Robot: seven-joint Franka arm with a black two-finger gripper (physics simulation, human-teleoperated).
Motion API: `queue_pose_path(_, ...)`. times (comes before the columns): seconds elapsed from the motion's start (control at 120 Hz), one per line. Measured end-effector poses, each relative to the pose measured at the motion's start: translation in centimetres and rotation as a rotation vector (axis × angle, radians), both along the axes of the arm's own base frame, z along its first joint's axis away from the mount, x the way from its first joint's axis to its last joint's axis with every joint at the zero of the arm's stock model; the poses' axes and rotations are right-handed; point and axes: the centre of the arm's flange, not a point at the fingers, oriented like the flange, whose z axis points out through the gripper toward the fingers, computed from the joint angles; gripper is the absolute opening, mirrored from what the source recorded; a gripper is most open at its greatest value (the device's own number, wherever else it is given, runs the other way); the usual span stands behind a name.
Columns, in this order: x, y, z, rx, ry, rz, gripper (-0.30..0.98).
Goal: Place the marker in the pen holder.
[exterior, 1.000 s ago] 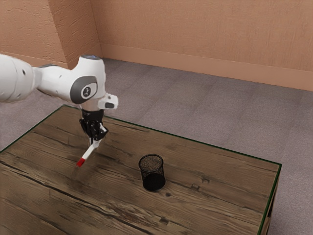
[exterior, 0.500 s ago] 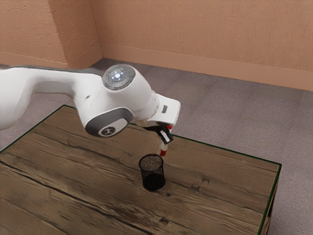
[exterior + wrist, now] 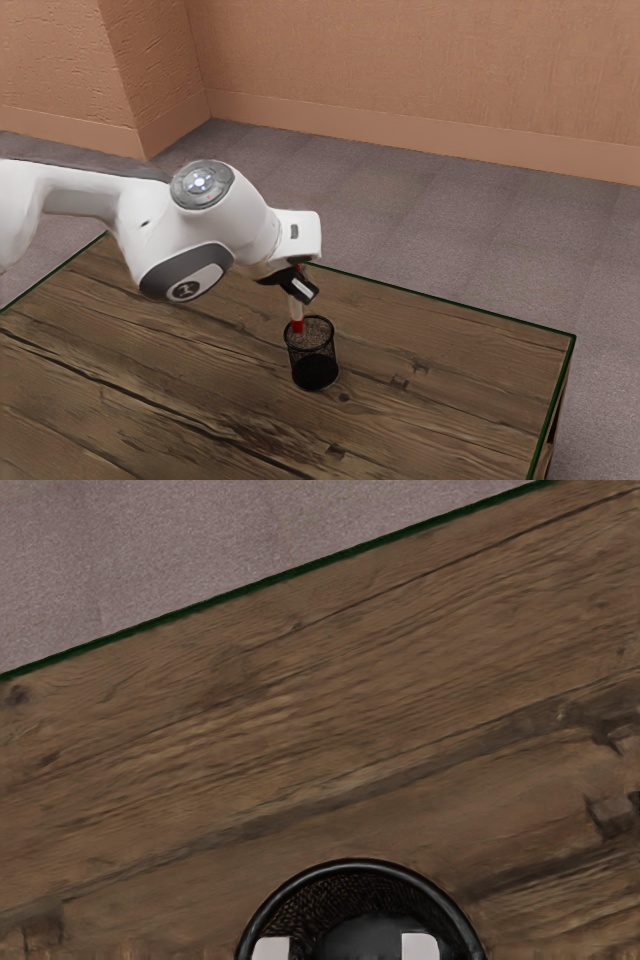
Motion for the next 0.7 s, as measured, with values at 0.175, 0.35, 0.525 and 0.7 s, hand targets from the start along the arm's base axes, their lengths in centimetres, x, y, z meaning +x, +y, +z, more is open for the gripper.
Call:
queue_pose_path(0.175, 0.6, -0.1, -2.3, -0.053, 0.029, 0.044, -0.04)
queue_pose_path(0.35, 0.9, -0.1, -2.7, -0.094, 0.032, 0.081, 0.29)
queue_pose_path(0.525, 6.5, 1.5, 12.2, -0.166, -0.108, 0.218, 0.51)
queue_pose_path(0.7, 7.1, 12.0, 31.4, -0.171, -0.056, 0.487, 0.61)
